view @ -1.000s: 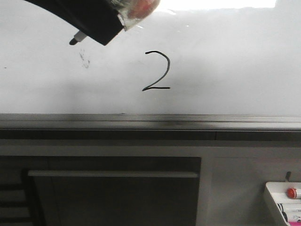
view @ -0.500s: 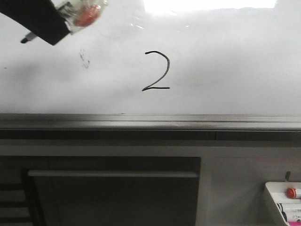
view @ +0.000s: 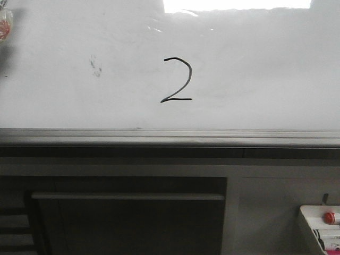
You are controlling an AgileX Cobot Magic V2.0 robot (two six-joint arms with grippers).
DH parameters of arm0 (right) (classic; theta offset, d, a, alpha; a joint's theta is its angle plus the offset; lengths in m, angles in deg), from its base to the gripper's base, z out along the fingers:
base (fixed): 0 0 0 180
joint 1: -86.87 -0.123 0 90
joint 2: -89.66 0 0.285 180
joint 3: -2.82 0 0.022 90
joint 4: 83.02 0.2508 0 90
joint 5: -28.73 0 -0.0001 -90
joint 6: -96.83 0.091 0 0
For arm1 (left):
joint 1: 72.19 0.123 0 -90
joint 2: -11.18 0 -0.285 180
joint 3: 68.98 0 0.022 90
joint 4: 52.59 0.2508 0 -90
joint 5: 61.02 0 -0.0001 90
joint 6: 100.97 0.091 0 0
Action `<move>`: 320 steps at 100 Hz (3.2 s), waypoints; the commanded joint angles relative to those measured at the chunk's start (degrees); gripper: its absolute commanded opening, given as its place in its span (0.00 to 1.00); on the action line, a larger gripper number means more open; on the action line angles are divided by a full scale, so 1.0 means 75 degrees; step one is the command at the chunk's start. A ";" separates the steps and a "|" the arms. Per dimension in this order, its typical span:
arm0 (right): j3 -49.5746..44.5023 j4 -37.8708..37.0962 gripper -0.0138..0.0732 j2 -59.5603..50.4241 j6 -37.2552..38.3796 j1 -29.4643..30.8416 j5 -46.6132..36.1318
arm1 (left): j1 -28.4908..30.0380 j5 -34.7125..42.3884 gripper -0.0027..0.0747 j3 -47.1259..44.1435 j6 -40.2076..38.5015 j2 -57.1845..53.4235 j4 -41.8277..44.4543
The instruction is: Write number 2 on whiteboard
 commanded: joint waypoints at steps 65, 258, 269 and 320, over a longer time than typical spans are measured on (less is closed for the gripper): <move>-0.0150 0.0059 0.53 -0.0115 0.0904 0.0049 -0.1058 | 0.0018 0.1566 0.43 0.0157 -0.0081 0.0562 -0.0365; -0.3544 -0.0893 0.08 -0.4943 0.2436 0.2839 -0.4799 | 0.0616 0.2824 0.01 -0.5959 -0.3394 -0.8453 0.2739; -0.3544 -0.0893 0.08 -0.4925 0.2436 0.2839 -0.4799 | 0.0605 0.2560 0.01 -0.5959 -0.3394 -0.8906 0.2769; -0.3544 -0.0893 0.08 -0.4925 0.2436 0.2839 -0.4799 | 0.0635 0.2486 0.01 -0.5959 -0.5685 -0.8929 0.4627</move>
